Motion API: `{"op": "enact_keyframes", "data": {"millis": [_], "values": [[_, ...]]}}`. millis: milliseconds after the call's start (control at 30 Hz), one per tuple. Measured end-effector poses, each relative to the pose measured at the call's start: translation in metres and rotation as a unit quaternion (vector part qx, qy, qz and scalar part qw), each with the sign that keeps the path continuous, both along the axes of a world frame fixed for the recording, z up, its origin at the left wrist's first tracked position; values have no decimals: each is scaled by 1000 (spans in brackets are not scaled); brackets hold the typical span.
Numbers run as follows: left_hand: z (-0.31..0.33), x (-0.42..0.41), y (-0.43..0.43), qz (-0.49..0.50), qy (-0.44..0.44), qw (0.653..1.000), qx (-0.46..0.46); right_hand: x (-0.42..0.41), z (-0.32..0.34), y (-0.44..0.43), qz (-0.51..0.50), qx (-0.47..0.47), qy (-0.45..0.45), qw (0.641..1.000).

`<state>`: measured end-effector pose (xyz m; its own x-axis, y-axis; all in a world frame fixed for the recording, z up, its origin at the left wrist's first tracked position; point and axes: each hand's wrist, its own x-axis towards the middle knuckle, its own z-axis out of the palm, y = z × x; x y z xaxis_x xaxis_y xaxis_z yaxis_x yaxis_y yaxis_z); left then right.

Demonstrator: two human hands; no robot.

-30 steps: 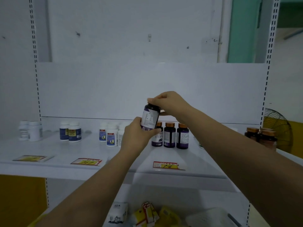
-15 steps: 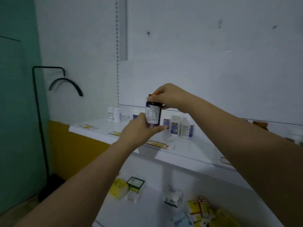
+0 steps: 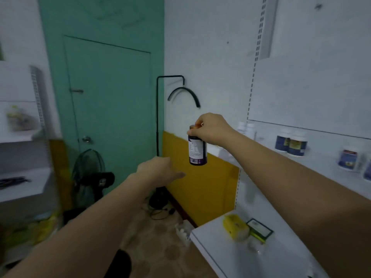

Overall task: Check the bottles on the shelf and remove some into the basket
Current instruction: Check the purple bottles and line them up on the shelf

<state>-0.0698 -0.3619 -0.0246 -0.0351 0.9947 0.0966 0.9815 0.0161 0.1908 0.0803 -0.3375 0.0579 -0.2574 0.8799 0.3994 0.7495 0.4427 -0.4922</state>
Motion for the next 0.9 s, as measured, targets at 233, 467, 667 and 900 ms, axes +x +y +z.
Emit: {"op": "enact_keyframes", "data": {"millis": [233, 467, 667, 900], "values": [[-23, -72, 40, 29, -15, 999, -3, -88, -32, 66, 29, -1, -19, 999], [-61, -124, 134, 46, -9, 999, -19, -152, -67, 161, 41, -24, -37, 998], [-89, -160, 243, 56, -15, 998, -21, -193, -96, 277, 49, -38, -50, 997], [-97, -197, 371, 56, -3, 998, -22, -227, -106, 408, 47, -42, -49, 997]]}}
